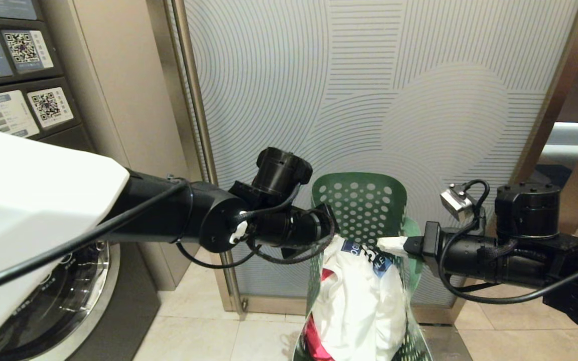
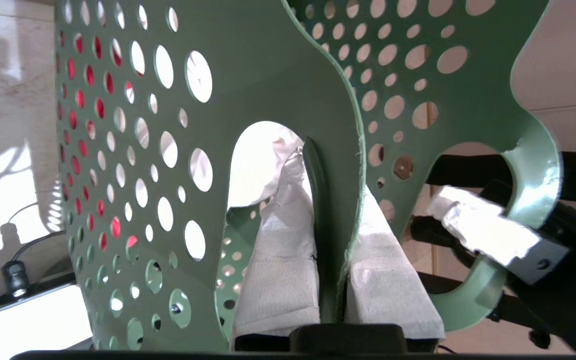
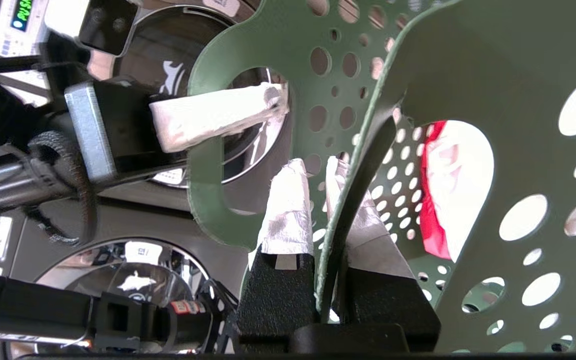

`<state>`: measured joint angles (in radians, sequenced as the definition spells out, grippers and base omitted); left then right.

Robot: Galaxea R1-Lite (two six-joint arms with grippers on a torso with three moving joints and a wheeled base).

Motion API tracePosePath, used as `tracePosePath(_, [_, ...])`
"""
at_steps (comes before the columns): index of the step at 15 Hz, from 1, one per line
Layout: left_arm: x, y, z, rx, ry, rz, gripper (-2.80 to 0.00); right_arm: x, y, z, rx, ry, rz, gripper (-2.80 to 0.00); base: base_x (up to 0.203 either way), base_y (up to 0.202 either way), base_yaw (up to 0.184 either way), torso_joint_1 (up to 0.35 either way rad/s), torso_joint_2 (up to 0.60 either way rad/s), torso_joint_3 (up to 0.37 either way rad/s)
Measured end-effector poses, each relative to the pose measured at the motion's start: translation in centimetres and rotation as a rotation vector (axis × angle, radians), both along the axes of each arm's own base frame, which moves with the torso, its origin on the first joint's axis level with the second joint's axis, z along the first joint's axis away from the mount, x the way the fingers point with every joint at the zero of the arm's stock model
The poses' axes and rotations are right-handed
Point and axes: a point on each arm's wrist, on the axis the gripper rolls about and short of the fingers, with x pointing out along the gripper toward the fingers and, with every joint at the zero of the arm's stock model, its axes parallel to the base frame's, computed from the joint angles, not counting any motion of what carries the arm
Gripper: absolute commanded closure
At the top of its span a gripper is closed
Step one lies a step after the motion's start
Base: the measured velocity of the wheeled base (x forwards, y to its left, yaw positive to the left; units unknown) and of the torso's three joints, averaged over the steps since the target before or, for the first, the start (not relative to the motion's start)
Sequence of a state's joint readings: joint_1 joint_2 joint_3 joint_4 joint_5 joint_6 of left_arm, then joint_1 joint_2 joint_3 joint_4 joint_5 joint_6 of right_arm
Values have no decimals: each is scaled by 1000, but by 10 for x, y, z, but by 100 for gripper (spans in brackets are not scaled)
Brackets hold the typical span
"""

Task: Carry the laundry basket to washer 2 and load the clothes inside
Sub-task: Pick up the clothes basket and put it beside the washing machine

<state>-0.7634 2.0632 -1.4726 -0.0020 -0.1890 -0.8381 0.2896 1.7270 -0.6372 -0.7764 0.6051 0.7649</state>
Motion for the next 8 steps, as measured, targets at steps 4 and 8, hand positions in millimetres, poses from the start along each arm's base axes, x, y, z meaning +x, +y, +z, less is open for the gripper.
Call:
tracePosePath(4, [-1, -2, -1, 2, 3, -5, 0, 0, 0, 0, 0, -1, 1, 0, 1, -9, 122, 2, 1, 1])
tracePosePath(8, [-1, -2, -1, 0, 1, -6, 0, -1, 0, -3, -4, 10, 1, 0, 1, -8, 170, 2, 2, 3])
